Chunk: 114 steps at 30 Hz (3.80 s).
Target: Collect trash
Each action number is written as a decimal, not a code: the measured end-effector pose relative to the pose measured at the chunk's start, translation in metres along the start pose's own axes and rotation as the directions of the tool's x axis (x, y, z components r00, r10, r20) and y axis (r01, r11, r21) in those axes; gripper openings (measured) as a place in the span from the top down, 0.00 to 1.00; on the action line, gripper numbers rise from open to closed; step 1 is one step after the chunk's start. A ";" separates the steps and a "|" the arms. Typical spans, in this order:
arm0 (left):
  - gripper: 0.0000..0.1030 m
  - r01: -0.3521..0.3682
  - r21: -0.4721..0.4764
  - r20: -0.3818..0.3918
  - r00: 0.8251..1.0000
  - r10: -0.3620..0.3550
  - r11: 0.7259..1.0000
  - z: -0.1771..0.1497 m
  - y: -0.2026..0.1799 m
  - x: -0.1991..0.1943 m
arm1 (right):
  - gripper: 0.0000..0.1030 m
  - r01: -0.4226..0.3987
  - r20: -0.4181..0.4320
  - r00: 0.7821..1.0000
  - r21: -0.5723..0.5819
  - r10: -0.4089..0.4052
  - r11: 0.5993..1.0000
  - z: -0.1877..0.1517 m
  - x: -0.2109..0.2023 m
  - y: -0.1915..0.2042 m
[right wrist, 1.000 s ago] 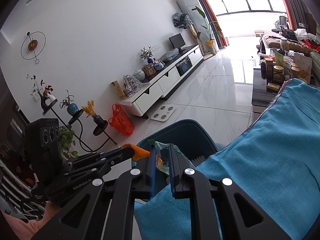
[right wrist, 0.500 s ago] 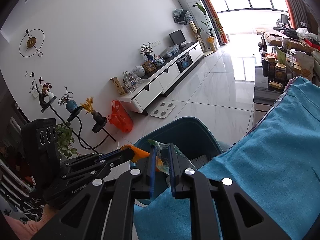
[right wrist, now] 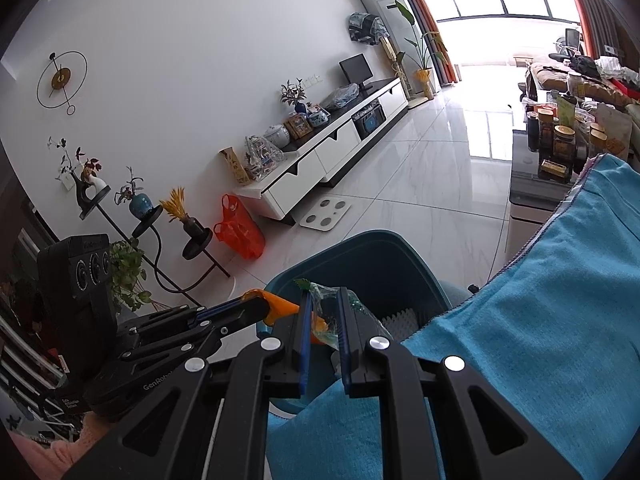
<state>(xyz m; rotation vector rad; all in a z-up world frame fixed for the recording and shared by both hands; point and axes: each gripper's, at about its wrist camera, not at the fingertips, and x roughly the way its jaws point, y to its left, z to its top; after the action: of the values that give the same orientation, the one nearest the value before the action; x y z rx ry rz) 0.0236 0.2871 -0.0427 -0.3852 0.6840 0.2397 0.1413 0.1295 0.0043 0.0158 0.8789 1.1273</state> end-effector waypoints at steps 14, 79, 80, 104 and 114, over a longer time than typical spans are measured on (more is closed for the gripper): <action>0.92 -0.022 -0.014 -0.022 1.000 0.022 1.000 -0.003 0.001 0.016 | 0.90 0.006 -0.035 0.999 -0.032 -0.008 0.999 0.005 0.019 0.010; 0.05 0.065 0.211 0.291 0.949 -0.126 0.975 -0.063 -0.134 -0.066 | 0.07 0.412 0.356 0.837 0.089 -0.415 0.907 -0.116 -0.186 -0.024; 0.05 0.064 0.224 0.298 0.946 -0.130 0.973 -0.065 -0.144 -0.066 | 0.07 0.435 0.370 0.816 0.112 -0.444 0.893 -0.123 -0.196 -0.027; 0.05 0.111 0.410 0.385 0.879 -0.282 0.905 -0.100 -0.289 -0.068 | 0.07 0.710 0.469 0.405 0.380 -0.785 0.593 -0.226 -0.313 -0.037; 0.05 0.116 0.419 0.400 0.867 -0.297 0.901 -0.107 -0.291 -0.076 | 0.07 0.727 0.469 0.368 0.393 -0.803 0.563 -0.229 -0.317 -0.031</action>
<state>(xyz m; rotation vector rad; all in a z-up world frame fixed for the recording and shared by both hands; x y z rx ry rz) 0.0045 -0.0274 0.0080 -0.0163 0.2058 -0.0215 -0.0206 -0.2275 0.0269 0.0571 0.2539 0.1002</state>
